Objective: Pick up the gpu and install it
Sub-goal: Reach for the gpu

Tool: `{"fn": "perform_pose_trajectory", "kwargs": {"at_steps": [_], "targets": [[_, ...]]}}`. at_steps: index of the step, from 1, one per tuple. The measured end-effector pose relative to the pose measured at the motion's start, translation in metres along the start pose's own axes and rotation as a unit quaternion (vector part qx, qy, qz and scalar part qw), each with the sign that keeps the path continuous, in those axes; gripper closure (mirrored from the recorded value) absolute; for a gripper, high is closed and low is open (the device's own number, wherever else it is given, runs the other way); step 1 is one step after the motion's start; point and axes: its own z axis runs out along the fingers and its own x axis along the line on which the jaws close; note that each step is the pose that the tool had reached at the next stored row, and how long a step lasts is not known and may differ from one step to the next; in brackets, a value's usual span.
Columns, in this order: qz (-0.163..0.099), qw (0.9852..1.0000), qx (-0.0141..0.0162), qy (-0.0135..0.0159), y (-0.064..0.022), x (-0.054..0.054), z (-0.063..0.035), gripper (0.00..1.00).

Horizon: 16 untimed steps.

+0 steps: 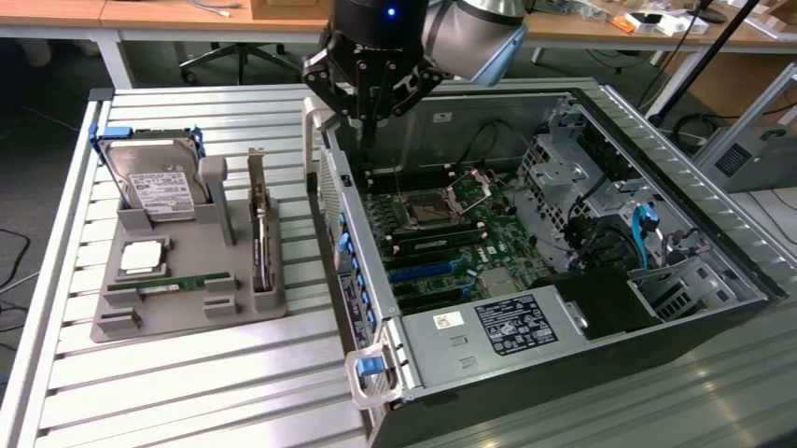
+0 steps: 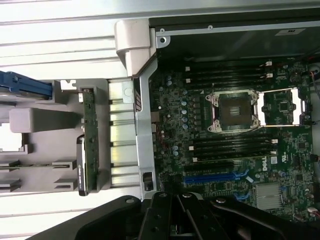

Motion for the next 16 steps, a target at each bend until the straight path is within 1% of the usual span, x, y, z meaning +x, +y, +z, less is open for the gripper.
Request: {"fn": "perform_pose_trajectory", "kwargs": {"at_steps": [16], "targets": [[0.000, 1.0000, 0.0000, 0.0000, -0.0004, 0.0054, -0.0001, 0.89]]}}
